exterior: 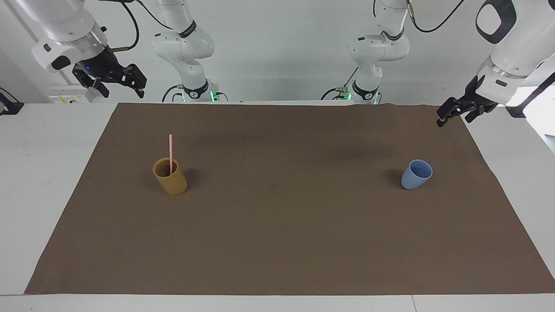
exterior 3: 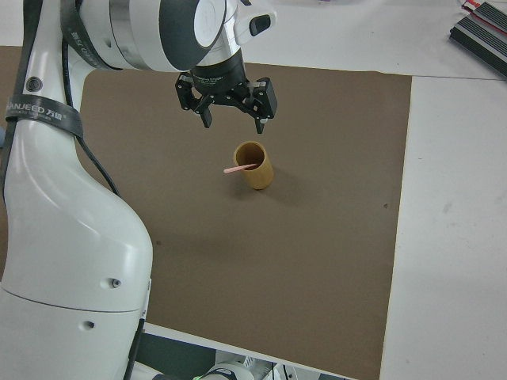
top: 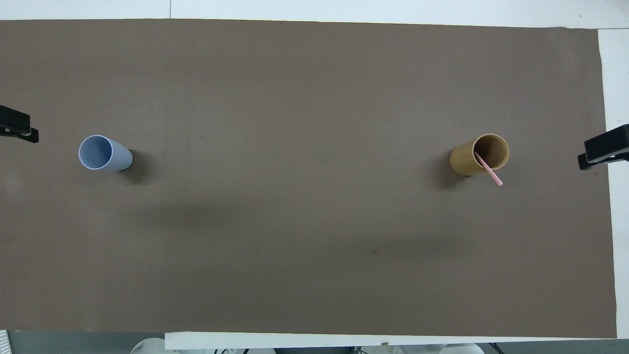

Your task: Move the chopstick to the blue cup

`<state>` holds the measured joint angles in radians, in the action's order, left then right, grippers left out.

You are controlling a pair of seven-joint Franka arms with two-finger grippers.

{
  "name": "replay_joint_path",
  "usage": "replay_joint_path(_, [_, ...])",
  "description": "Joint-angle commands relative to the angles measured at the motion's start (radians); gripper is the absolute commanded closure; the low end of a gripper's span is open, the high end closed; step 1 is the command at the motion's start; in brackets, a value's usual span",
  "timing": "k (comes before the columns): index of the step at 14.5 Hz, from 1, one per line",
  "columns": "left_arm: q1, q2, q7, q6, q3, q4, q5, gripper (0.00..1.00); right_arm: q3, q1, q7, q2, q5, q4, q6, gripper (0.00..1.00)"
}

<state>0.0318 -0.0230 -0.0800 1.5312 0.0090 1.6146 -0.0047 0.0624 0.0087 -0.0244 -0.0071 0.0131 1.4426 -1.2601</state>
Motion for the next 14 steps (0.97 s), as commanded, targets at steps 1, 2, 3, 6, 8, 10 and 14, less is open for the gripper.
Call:
replay_joint_path(1, [-0.004,0.044,-0.011,-0.014,0.003,-0.07,-0.012,0.02,-0.003,-0.003,-0.011,-0.014,0.007,0.018,-0.002,0.0])
replay_joint_path(2, [-0.004,0.047,-0.011,-0.016,0.003,-0.076,-0.012,0.02,-0.003,-0.003,-0.011,-0.014,0.007,0.018,-0.002,0.0])
replay_joint_path(3, [-0.003,0.048,-0.012,-0.017,0.003,-0.076,-0.011,0.02,-0.003,-0.003,-0.012,-0.014,0.005,0.018,-0.002,0.0])
replay_joint_path(6, [-0.004,0.044,-0.011,-0.019,0.002,-0.073,-0.001,0.01,-0.003,-0.003,-0.012,-0.014,0.001,0.018,-0.002,0.0])
replay_joint_path(8, [-0.003,0.041,-0.007,-0.02,0.002,-0.065,-0.001,0.01,-0.003,-0.003,-0.014,-0.014,0.001,0.019,-0.002,0.0])
replay_joint_path(10, [-0.006,0.035,-0.006,-0.02,0.002,-0.053,-0.001,0.01,-0.003,-0.003,-0.011,-0.016,0.001,0.019,-0.001,0.0])
replay_joint_path(14, [-0.039,0.022,0.037,0.055,0.002,-0.001,0.0,0.01,-0.003,-0.003,-0.006,-0.019,0.001,0.033,-0.002,0.0])
